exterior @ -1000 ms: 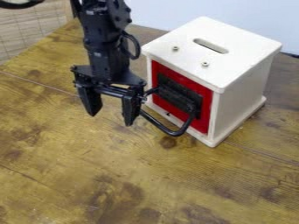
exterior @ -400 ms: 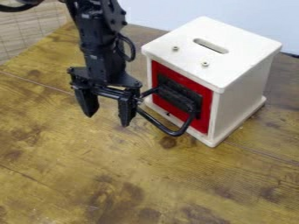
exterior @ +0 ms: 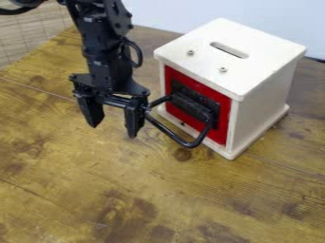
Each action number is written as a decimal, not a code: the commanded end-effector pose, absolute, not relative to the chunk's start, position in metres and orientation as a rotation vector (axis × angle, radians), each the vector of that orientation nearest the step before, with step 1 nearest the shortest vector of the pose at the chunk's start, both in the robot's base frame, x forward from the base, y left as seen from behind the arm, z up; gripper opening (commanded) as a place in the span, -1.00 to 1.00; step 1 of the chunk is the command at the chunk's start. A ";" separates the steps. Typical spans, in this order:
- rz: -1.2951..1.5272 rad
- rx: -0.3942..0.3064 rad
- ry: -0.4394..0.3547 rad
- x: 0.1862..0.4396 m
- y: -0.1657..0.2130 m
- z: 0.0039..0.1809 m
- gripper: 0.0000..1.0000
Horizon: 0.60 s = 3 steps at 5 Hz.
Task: Close the drawer
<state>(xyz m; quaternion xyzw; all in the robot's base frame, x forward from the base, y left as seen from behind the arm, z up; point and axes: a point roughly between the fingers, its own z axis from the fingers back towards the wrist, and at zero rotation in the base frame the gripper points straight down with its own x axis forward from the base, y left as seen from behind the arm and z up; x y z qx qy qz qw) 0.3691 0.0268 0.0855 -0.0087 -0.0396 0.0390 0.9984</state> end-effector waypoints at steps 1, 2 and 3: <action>0.097 -0.005 -0.169 0.372 0.039 0.115 1.00; 0.097 -0.003 -0.171 0.372 0.040 0.113 1.00; 0.096 0.000 -0.172 0.373 0.040 0.112 1.00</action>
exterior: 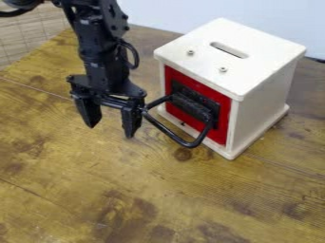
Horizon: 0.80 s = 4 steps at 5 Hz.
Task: Close the drawer
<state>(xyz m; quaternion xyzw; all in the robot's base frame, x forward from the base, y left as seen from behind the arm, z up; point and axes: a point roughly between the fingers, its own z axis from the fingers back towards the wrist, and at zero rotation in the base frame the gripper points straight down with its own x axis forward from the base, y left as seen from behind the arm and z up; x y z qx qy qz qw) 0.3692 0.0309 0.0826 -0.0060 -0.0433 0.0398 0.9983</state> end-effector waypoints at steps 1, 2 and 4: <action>0.096 0.001 -0.172 0.373 0.040 0.111 1.00; 0.095 0.003 -0.171 0.373 0.041 0.109 1.00; 0.093 0.004 -0.170 0.372 0.041 0.106 1.00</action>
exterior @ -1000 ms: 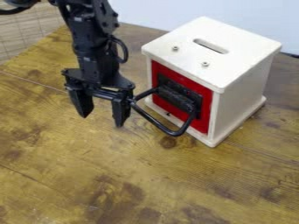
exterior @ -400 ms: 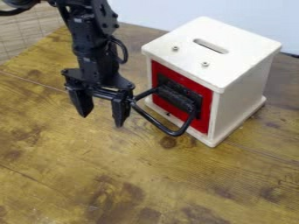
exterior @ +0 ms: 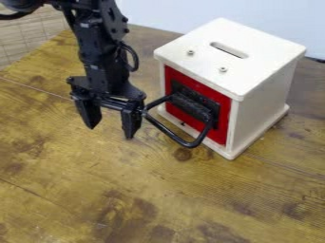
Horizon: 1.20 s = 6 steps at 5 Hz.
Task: Close the drawer
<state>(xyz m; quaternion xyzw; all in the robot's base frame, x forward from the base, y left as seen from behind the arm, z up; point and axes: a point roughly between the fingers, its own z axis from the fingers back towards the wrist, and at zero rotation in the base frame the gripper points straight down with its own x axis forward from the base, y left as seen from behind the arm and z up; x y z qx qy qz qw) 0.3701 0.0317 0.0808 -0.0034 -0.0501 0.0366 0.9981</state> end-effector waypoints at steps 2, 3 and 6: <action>0.089 0.001 -0.155 0.372 0.038 0.101 1.00; 0.087 -0.001 -0.148 0.373 0.036 0.098 1.00; 0.081 -0.005 -0.126 0.374 0.031 0.090 1.00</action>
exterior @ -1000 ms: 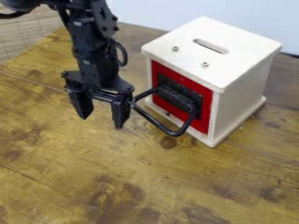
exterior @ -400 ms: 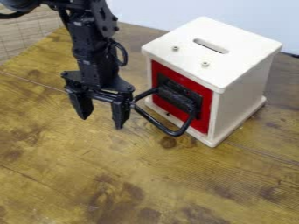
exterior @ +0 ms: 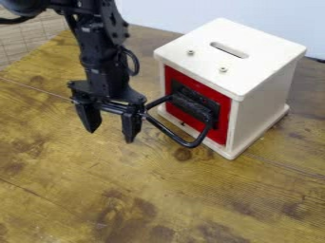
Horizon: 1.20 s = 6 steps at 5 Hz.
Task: Close the drawer
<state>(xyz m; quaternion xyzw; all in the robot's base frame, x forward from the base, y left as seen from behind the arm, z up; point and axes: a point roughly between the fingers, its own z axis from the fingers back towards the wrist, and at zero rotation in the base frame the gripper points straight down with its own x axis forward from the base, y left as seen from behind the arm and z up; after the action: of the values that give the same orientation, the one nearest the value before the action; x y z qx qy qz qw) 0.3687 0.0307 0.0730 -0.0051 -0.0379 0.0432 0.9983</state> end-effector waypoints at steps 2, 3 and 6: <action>0.072 -0.013 -0.117 0.376 0.025 0.086 1.00; 0.066 -0.020 -0.117 0.378 0.022 0.085 1.00; 0.043 -0.044 -0.117 0.378 0.009 0.082 1.00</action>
<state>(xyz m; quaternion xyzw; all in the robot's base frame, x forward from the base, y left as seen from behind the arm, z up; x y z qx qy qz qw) 0.3718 0.0154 0.0640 -0.0207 -0.0308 0.0293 0.9989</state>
